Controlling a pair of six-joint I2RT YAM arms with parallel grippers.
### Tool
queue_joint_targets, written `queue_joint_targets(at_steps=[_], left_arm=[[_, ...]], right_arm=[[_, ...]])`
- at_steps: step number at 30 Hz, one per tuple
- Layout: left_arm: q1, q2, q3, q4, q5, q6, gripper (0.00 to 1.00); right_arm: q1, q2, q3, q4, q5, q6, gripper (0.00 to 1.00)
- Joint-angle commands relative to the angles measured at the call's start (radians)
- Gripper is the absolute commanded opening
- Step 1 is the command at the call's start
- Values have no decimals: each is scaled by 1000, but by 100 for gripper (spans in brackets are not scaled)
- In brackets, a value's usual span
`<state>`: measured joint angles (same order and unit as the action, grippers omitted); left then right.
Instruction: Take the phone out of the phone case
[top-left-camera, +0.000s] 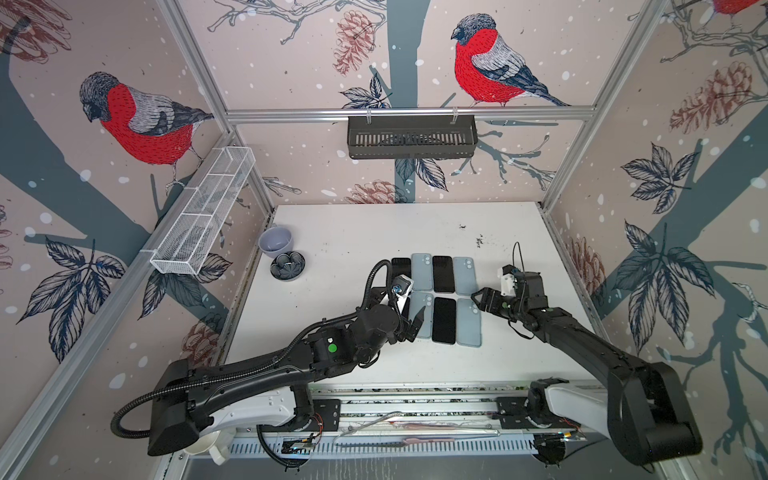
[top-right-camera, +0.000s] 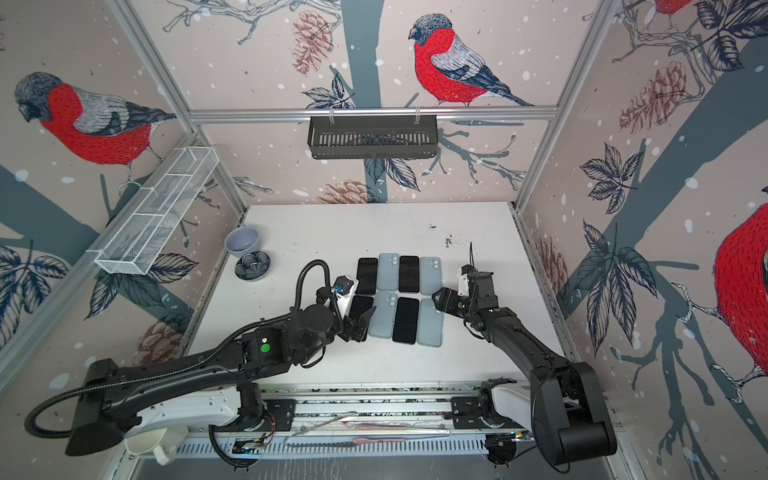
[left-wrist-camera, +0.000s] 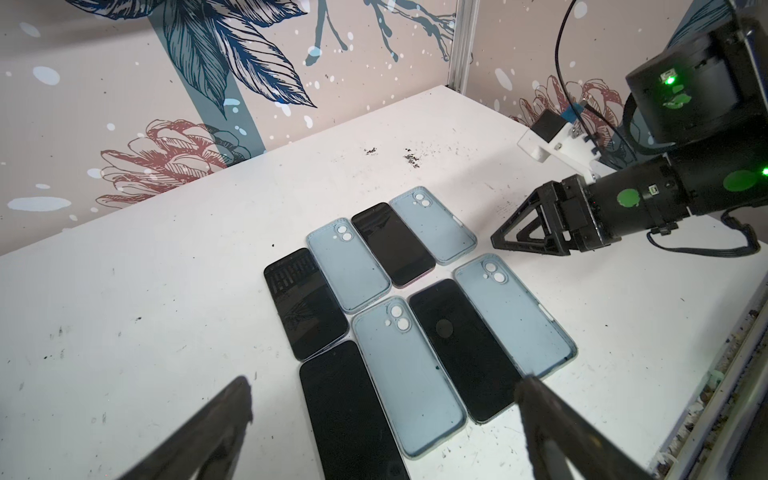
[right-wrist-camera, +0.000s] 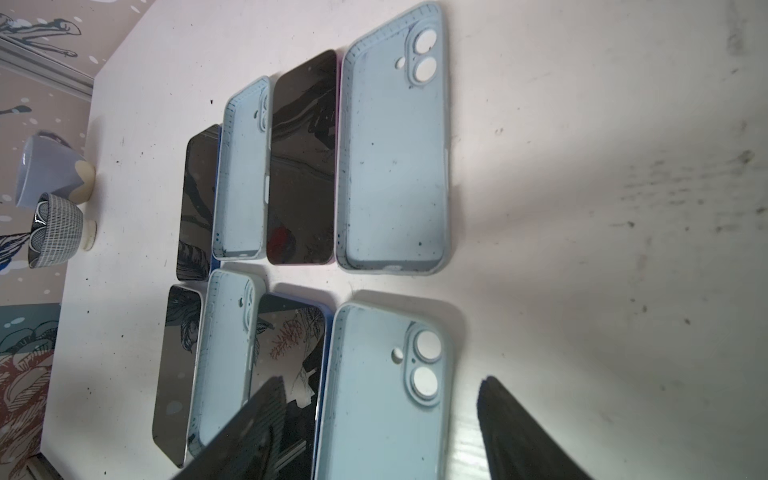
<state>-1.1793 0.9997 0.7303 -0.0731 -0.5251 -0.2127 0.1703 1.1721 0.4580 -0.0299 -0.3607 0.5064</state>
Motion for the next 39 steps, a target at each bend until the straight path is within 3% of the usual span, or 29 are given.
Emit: queue_joint_targets(at_steps=[1,16,28,30,37,39], left_arm=[[0,-38,-17,11,-27,-49,98],[0,-160,-91,-34,-73,-104,98],[0,-185,-127,-44,-82,-128,98],[0,-194,-140,-39,-89,-134,98],[4,-268,-216,12,-147,-140,98],[15,-291,-237,27,-153,-140,98]], right_arm=[[12,1,-16,-3,22,23,75],[108,55,-29,77,20,76,74],[104,44,-8,62,40,67,74],[97,12,-3,39,56,54,76],[88,-238,-2,-37,187,-12,99],[79,-309,-12,-43,212,-17,100]])
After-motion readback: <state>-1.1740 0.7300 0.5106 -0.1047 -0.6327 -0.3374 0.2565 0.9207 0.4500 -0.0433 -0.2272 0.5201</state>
